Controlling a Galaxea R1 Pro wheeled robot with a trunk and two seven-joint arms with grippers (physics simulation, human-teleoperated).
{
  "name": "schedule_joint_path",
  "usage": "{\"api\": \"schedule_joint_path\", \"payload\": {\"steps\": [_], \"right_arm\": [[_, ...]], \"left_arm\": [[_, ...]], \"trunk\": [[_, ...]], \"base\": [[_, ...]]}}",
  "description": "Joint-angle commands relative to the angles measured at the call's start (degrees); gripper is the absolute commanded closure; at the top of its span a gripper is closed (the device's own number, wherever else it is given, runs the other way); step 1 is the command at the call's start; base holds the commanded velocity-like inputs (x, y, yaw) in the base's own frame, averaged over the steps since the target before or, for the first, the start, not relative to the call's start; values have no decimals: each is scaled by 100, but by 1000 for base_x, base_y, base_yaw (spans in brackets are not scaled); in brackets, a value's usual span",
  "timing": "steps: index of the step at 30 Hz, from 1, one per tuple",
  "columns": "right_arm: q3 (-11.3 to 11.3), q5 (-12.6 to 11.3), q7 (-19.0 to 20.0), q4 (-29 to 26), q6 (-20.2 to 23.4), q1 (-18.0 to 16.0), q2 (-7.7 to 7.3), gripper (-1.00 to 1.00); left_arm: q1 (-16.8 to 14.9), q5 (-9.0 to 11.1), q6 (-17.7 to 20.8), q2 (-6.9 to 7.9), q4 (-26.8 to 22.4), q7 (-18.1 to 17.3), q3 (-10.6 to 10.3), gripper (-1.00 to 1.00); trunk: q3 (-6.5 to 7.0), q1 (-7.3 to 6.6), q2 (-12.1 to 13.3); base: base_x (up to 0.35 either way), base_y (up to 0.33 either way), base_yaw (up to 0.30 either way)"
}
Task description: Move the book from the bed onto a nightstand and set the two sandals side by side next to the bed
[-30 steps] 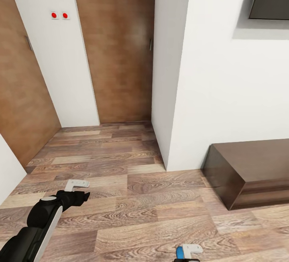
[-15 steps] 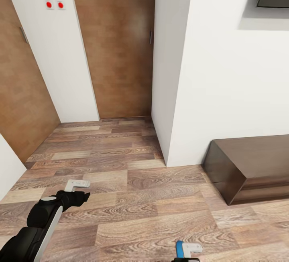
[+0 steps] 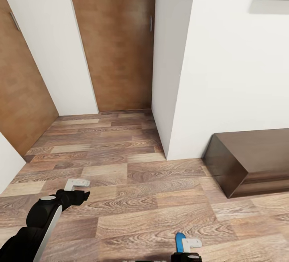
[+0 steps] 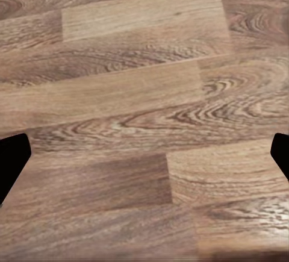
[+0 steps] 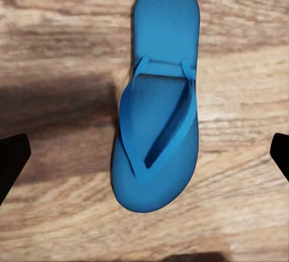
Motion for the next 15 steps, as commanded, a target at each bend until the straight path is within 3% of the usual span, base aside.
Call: {"api": "schedule_joint_path", "payload": {"steps": [1, 15], "right_arm": [[13, -3, -28, -26, 41, -15, 0, -100], [14, -9, -50, -70, 54, -243, 0, -100]], "left_arm": [[-3, 8, 28, 1, -10, -17, 4, -100], [-3, 5, 29, 1, -27, -18, 5, -100]], "trunk": [[-28, 1, -4], [-338, 37, -22]], "base": [[0, 0, 0], [0, 0, 0]]}}
